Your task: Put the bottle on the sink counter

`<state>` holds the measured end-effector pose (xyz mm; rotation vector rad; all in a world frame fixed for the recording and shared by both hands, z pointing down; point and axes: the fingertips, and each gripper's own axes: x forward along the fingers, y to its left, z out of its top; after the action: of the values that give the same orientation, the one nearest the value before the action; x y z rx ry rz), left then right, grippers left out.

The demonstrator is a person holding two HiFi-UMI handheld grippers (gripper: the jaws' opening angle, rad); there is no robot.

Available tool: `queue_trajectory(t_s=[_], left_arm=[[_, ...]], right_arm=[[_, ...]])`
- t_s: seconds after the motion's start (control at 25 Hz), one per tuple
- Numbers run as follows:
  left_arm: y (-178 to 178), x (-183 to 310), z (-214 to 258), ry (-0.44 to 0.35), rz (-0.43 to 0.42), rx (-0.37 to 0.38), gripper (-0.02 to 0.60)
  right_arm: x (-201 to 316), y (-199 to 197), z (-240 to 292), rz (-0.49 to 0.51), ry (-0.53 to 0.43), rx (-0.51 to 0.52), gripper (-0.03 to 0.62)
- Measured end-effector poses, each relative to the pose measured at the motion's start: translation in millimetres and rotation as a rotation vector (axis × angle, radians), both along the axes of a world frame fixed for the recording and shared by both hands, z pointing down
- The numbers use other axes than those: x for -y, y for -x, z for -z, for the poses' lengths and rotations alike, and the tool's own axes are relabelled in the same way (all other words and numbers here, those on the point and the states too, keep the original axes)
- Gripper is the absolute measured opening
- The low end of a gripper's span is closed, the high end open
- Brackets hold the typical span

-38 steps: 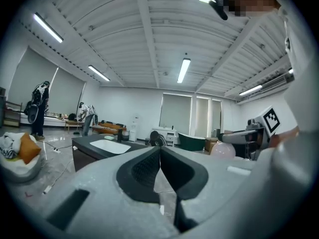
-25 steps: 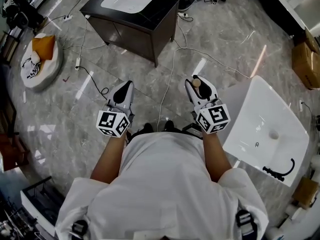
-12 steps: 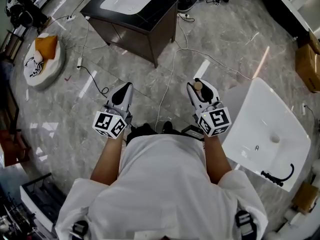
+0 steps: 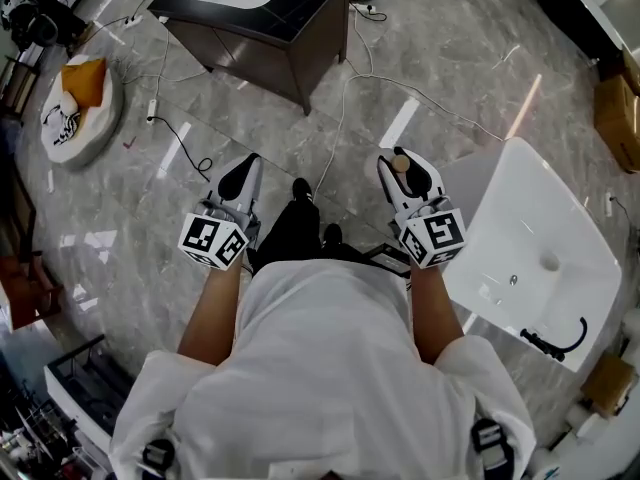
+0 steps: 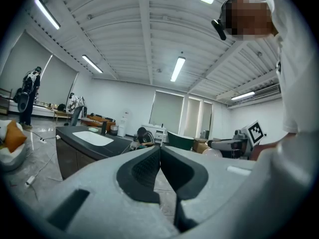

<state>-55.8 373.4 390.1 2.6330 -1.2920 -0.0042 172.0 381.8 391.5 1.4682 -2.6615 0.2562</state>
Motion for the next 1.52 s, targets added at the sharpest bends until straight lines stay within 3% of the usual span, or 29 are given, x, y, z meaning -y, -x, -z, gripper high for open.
queue_trajectory(t_s=[0.36, 0.88, 1.24, 1.52], left_arm=[[-22, 40, -12, 0.035, -0.048, -0.068, 0.015], [-19, 150, -14, 0.044, -0.094, -0.1, 0.015], [21, 238, -9, 0.041, -0.09, -0.133, 0.015], [46, 277, -15, 0.045, -0.088, -0.162, 0.015]], right_arm=[[23, -7, 2, 0.015, 0.014, -0.032, 0.135], [136, 8, 11, 0.026, 0.031, -0.016, 0.135], [219, 37, 20, 0.025, 0.057, -0.022, 0.135], [263, 64, 25, 0.018, 0.04, -0.006, 0.135]])
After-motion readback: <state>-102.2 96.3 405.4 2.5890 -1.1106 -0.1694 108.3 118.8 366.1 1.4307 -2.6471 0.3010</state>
